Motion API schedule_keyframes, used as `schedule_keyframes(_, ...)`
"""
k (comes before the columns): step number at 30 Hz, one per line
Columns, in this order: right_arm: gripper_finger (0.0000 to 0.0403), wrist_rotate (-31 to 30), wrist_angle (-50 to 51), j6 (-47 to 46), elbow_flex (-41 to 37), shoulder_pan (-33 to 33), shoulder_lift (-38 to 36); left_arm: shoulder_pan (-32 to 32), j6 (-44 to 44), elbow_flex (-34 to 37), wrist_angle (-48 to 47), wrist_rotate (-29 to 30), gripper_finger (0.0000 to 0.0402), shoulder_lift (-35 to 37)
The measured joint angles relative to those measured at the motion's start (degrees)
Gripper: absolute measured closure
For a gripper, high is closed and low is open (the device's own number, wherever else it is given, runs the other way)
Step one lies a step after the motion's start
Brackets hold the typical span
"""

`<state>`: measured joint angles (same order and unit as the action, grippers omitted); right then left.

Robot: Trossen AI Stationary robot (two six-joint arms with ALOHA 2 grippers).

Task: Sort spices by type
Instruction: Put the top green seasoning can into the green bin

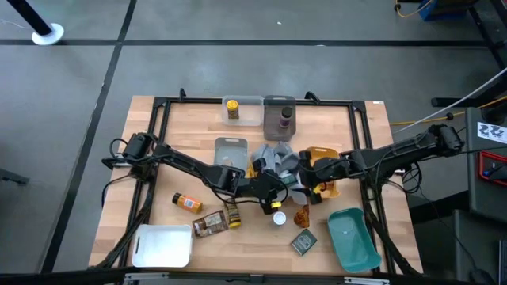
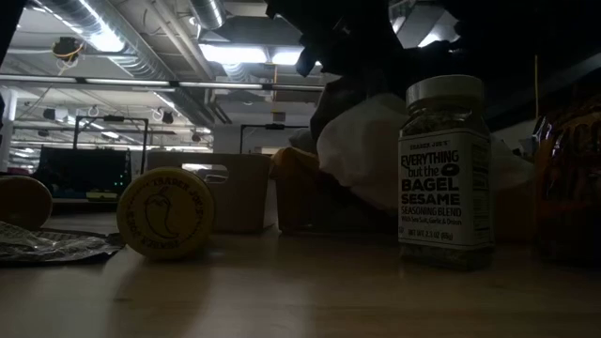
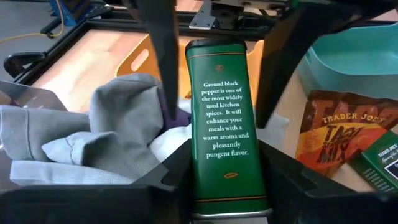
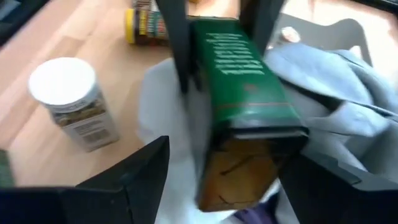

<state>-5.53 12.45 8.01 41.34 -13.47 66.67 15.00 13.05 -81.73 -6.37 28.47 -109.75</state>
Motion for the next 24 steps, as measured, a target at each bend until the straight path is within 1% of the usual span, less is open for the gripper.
schedule_keyframes(4, 0.0159, 1.7, -0.3, 0.0, 0.0, 0.0, 0.0, 0.0, -1.2, 0.0, -0.1, -0.1, 0.0279, 0.0)
schedule_keyframes(12, 0.0269, 1.7, -0.5, -0.1, 0.0, 0.0, 0.0, 0.0, -1.2, 0.0, -0.2, -0.1, 0.0266, 0.0)
schedule_keyframes(13, 0.0274, 1.7, -0.5, -0.2, 0.0, 0.0, 0.0, 0.0, -1.2, 0.0, -0.2, -0.1, 0.0265, 0.0)
schedule_keyframes(24, 0.0274, 1.7, -0.5, -0.1, 0.0, 0.0, 0.0, -0.1, -1.0, 0.0, -0.3, -0.1, 0.0263, 0.0)
